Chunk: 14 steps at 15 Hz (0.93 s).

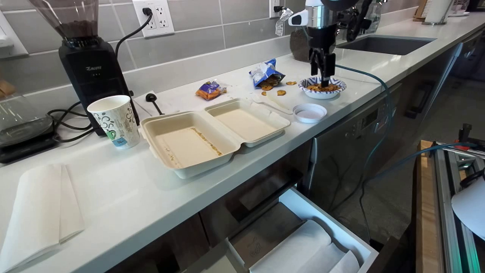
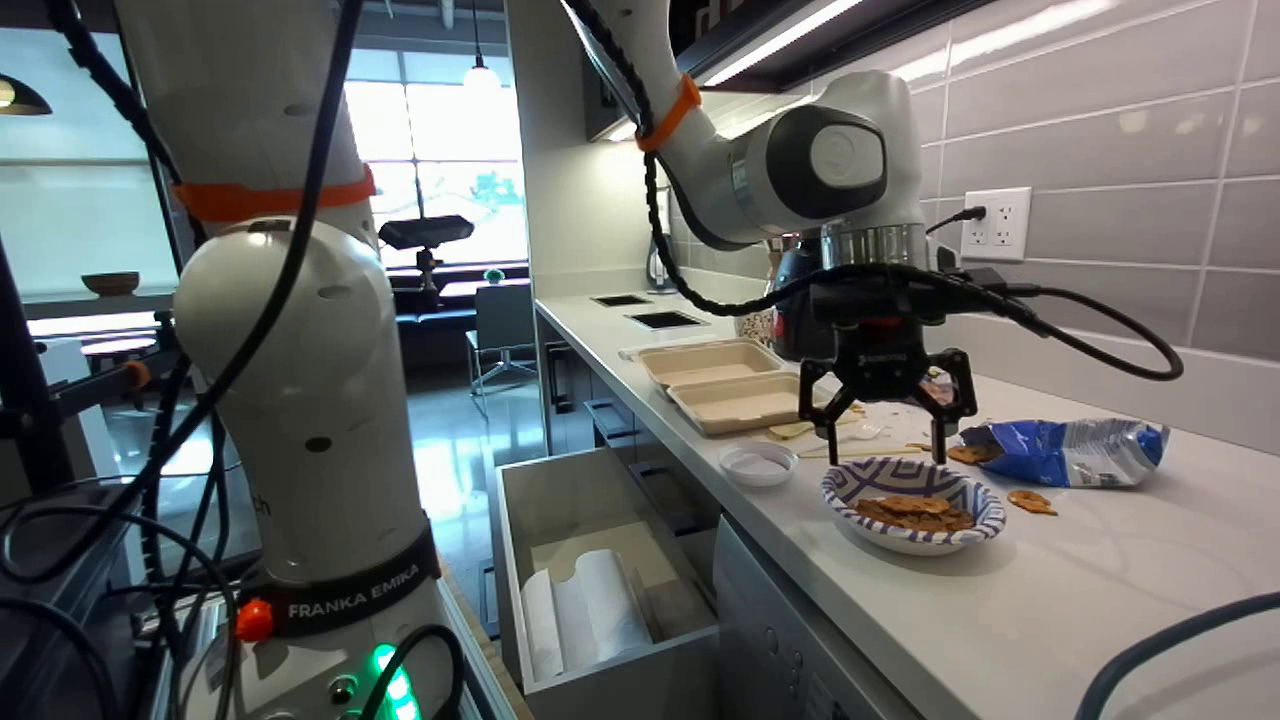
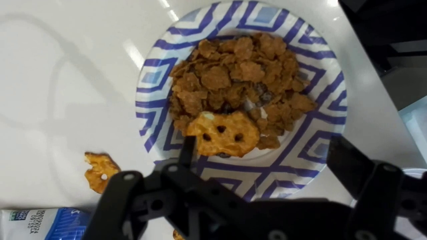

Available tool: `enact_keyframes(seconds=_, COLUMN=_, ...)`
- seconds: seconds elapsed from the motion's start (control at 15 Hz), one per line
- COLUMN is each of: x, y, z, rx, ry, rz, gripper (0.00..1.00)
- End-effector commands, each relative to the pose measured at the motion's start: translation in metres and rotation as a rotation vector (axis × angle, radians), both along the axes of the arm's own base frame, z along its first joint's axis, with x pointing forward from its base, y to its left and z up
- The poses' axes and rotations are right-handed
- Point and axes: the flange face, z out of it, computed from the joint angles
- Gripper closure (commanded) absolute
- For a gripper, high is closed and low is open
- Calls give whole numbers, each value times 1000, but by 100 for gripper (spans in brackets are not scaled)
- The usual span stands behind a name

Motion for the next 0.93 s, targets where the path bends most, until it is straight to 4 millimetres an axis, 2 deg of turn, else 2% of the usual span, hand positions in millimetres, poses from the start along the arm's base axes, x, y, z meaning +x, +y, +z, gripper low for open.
enact_keyframes(seconds=0.0, x=7, y=-8, z=-6, rx=-1, ry=-7, rz=14, gripper=0)
enact_keyframes(seconds=0.87, x=10, y=-23, z=-24, rx=-4, ry=-53, rz=34, gripper=0)
